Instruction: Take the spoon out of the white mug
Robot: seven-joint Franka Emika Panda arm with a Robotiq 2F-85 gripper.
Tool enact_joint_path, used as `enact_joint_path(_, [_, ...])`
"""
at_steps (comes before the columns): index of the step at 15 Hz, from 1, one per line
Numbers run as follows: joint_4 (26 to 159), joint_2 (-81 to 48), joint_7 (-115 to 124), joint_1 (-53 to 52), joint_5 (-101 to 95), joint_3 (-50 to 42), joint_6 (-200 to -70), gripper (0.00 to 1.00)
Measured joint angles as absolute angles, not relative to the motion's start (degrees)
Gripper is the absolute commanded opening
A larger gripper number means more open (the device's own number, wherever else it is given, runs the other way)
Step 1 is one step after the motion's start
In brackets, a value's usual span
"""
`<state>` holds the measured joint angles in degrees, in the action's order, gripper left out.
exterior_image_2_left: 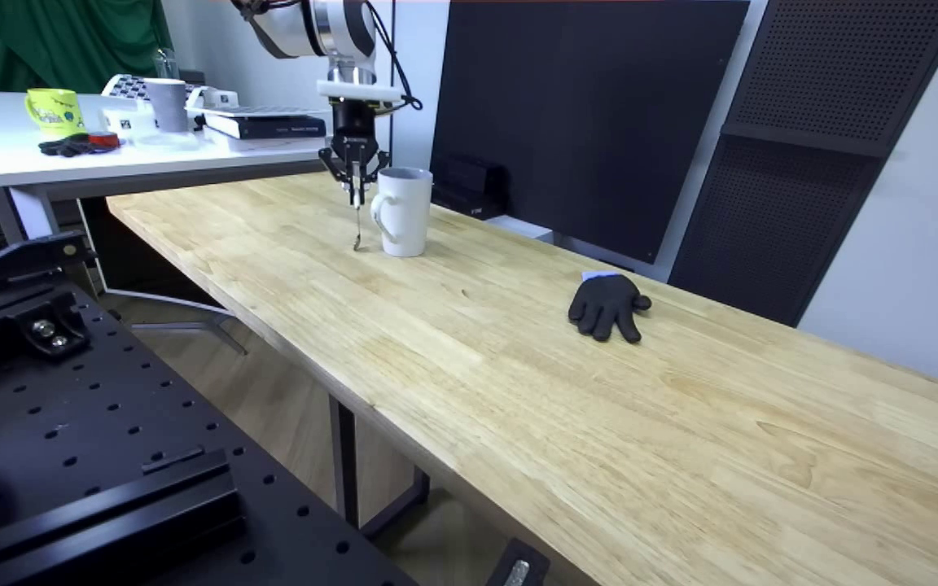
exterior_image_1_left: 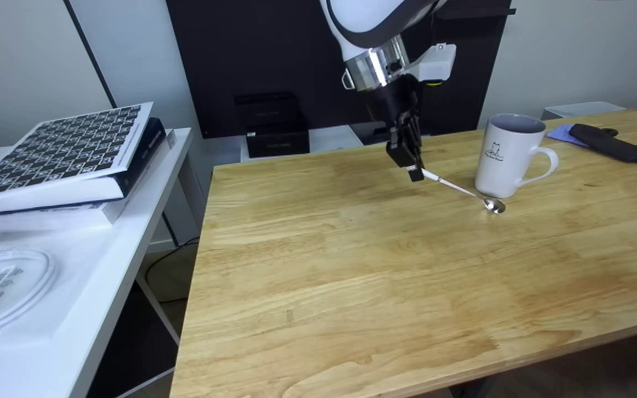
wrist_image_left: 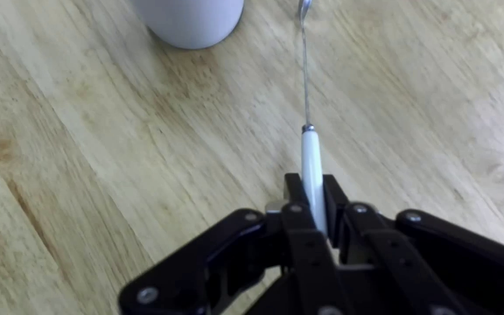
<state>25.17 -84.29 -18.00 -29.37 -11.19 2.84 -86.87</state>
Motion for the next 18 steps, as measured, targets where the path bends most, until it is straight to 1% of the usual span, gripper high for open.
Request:
enact_joint_path(1, [25.17, -84.29, -17.31, -29.47, -11.19, 2.49, -88.1, 0.04])
enact_joint_path(2, [25.17, -84.29, -16.58, -29.55, -11.19, 2.27, -89.23, 0.2])
enact_joint_path(3, [25.18, -84.29, -16.02, -29.66, -11.19, 2.06, -90.14, 0.41])
enact_joint_path(4, [25.2, -84.29, -15.61, -29.83, -11.19, 1.77, -90.93, 0.44])
enact_joint_path(5, [25.23, -84.29, -15.35, -29.99, -11.19, 1.64, -91.52, 0.45])
enact_joint_path(6, [25.24, -84.29, -15.11, -30.12, -11.19, 1.61, -91.79, 0.5])
enact_joint_path(13, [24.6, -84.17, -14.45, -30.27, -11.09, 1.6, -91.24, 0.97])
enact_joint_path(14, [23.86, -83.99, -14.45, -30.26, -11.08, 1.6, -90.33, 0.99])
enact_joint_path(16, [21.41, -83.63, -14.44, -30.26, -11.18, 1.5, -90.01, 1.0])
enact_joint_path(18, [19.77, -82.59, -13.57, -30.44, -11.27, 0.59, -93.68, 1.0])
